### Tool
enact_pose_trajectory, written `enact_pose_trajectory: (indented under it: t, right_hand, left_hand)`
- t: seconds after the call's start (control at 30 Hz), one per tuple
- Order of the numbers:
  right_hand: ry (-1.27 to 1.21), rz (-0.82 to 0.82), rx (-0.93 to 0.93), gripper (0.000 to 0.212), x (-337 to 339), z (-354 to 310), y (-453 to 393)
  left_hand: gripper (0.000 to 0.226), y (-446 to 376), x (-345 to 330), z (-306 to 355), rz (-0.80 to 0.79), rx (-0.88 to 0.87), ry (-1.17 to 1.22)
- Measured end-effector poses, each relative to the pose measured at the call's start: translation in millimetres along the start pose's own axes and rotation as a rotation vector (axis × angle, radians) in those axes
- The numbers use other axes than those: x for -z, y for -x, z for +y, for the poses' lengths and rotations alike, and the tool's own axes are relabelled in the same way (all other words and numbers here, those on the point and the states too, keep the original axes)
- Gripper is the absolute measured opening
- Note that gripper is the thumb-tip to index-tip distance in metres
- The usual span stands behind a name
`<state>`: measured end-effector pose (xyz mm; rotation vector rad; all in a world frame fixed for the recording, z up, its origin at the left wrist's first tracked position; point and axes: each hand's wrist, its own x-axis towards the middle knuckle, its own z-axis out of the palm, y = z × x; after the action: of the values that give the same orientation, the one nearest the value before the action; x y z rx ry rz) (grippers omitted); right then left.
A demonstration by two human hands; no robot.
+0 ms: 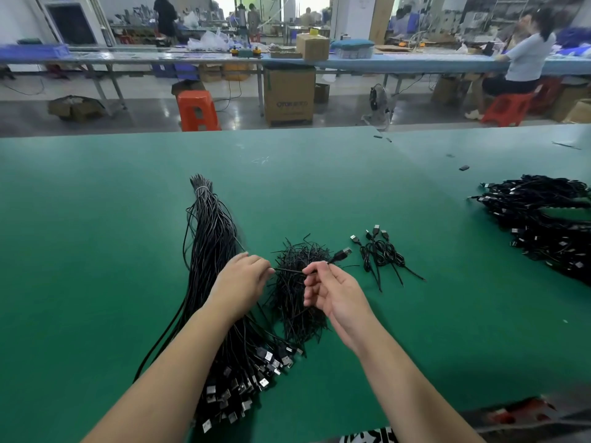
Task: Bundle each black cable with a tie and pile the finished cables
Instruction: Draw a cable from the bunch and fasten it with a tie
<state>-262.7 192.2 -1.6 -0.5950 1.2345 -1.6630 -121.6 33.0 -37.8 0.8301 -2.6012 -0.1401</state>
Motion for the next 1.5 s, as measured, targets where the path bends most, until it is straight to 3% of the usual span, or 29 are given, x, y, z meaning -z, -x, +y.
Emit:
enact_pose_trajectory:
  t: [0.17,0.3,0.47,0.6,0.67,0.77,0.83,0.9,0.97,1.03,1.1,1.23,1.4,1.5]
  right_hand:
    - [-0.032,0.083,0.053,0.029,8,-9,-9]
    - [-0.236,0.094,0.042,0.032,15,-24,-17]
    - [-0.258,0.055,-0.004,0.033,13,-33,-18]
    - [-0.14,-0.121,-0.088,0.037,4,-27,-11]
    - [-0.053,-0.218,-0.156,0.033,-4,-21,-5]
    - [-0.052,-0.28,-0.212,0.012,-13,-17,-2]
    - [-0.063,-0.298,-0.211,0.013,-15,-15,0]
    - [0.01,-0.352,-0.188,0.022,-14,-11,2]
    - [0.211,-0.42,-0.142,0.03,-12,-5,8]
    - [0.409,-0.49,-0.113,0.03,-9,2,16]
    - [0.486,-0.504,-0.127,0.031,-5,9,22]
    - [0.406,-0.459,-0.161,0.032,3,17,30]
    - [-0.248,-0.47,-0.334,0.022,0,15,28]
    - [-0.408,-0.435,-0.328,0.018,-9,17,22]
  left_hand:
    - [0.028,13,15,17,-0.108,0.097,0.065]
    - [0.028,33,19,48,-0.309,0.154,0.469]
    - [0.027,35,27,71,-0.466,0.228,0.625]
    - [0.031,17,47,80,-0.207,0.44,1.092]
    - [0.036,6,59,83,-0.206,0.498,1.316]
    - [0.033,1,70,86,-0.277,0.426,1.237]
    - [0.033,1,73,88,-0.249,0.396,1.209]
    - [0.041,-1,78,88,-0.146,0.427,1.346]
    - [0.044,-9,89,81,0.023,0.536,1.681]
    - [0.039,-18,105,61,0.184,0.622,1.935]
    - [0.032,-23,123,33,0.264,0.619,2.042]
    - [0.028,-24,142,-16,0.292,0.621,1.909]
    - [0.035,-19,124,-40,0.292,0.666,1.436]
    - [0.037,-12,106,-36,0.127,0.591,1.16]
